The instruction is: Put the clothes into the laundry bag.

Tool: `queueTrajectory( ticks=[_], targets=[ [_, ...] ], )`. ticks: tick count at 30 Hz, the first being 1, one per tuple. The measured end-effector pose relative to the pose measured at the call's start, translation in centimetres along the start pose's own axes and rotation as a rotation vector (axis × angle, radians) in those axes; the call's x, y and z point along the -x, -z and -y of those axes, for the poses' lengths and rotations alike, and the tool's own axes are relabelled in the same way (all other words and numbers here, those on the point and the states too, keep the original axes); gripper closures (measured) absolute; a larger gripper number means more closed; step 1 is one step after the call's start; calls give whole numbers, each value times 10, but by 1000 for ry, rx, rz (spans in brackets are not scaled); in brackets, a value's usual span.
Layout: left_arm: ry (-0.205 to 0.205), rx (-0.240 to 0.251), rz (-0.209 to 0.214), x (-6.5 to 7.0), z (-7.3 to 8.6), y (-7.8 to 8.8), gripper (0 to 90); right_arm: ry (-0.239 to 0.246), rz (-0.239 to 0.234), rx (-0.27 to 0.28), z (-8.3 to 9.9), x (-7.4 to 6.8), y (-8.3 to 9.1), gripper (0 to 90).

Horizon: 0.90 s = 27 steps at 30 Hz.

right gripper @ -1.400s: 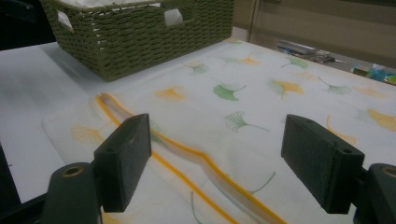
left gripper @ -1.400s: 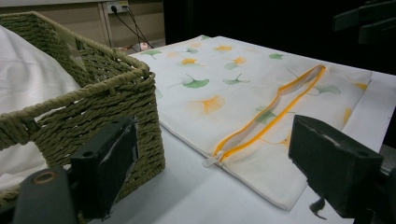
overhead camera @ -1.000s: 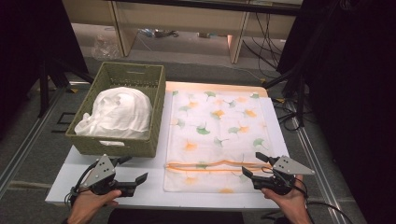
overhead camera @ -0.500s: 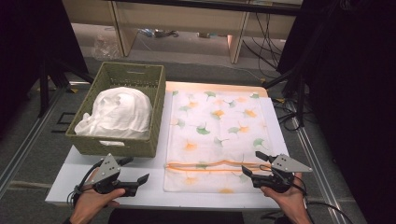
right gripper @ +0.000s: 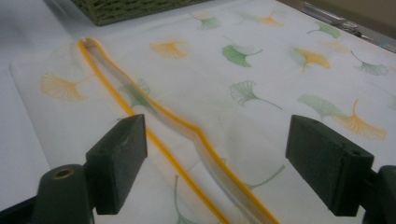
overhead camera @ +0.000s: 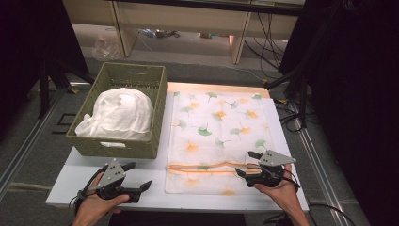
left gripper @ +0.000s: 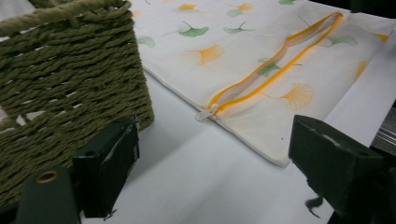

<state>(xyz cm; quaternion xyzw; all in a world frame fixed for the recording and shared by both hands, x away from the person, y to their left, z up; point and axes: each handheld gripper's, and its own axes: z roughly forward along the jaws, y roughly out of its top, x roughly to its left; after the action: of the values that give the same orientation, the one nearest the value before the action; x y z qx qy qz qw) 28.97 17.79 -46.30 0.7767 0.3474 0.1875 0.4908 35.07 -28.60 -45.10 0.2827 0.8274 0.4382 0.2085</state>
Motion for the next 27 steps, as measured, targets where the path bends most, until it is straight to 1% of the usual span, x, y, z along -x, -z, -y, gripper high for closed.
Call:
queueTrajectory(
  ticks=[2,3,4,5,6,7,8,9,10,11,12,13,14,15,16,17,18,19,20,21,22,23,24,25,26,27],
  targets=[
    [3,-4,10,2,0,-1,162,24,-6,-34,-2,5,-10,214],
    [3,-4,10,2,0,-1,163,24,-6,-34,-2,5,-10,214],
    [-3,-11,10,3,0,-1,163,13,0,-46,-3,4,-12,215],
    [-8,-12,12,3,0,-1,167,46,-8,-74,-5,6,-20,222],
    [-12,-11,13,3,0,-1,167,46,-8,-74,-5,6,-20,222],
    [-8,-11,17,3,0,-2,167,76,-22,-110,-6,6,-28,254],
    [-12,-13,15,3,0,-2,168,92,-21,-122,-6,7,-30,267],
    [-12,-13,15,3,0,-2,169,92,-21,-122,-6,7,-30,267],
    [-11,-17,12,3,0,-2,169,131,-28,-156,-7,8,-39,276],
    [-11,-20,10,3,0,-2,169,131,-17,-167,-8,9,-41,278],
    [-11,-22,16,1,0,-2,169,131,-17,-167,-8,9,-41,278],
    [-5,-22,13,1,1,-3,169,140,-20,-172,-9,10,-45,294],
    [-10,-30,11,1,1,-3,172,163,-40,-180,-11,13,-52,321],
    [-10,-30,11,1,1,-3,172,163,-40,-180,-11,13,-52,321],
    [-9,-33,8,0,1,-2,172,175,-53,-208,-13,14,-59,338],
    [-1,-29,15,0,1,-2,172,175,-53,-208,-13,14,-59,338],
    [5,-17,16,0,1,-3,172,172,-55,-217,-13,13,-63,337],
    [5,-9,28,0,0,-3,172,195,-73,-243,-13,14,-66,338],
    [-11,-20,24,0,0,-3,173,202,-68,-261,-13,13,-72,341],
    [-11,-20,24,0,0,-3,173,202,-68,-261,-13,13,-72,341],
    [-12,-26,16,1,1,-3,173,215,-62,-270,-13,14,-74,350],
    [-9,-25,16,0,1,-3,173,238,-62,-278,-14,15,-76,375],
    [0,-18,14,0,0,-3,174,250,-60,-302,-14,16,-77,388],
    [-2,-17,17,0,0,-3,176,256,-56,-299,-15,16,-78,419],
    [-4,-19,16,0,1,-3,177,259,-50,-300,-16,17,-79,473],
    [0,-18,14,0,1,-3,178,276,-27,-310,-17,18,-79,507]
  ],
)
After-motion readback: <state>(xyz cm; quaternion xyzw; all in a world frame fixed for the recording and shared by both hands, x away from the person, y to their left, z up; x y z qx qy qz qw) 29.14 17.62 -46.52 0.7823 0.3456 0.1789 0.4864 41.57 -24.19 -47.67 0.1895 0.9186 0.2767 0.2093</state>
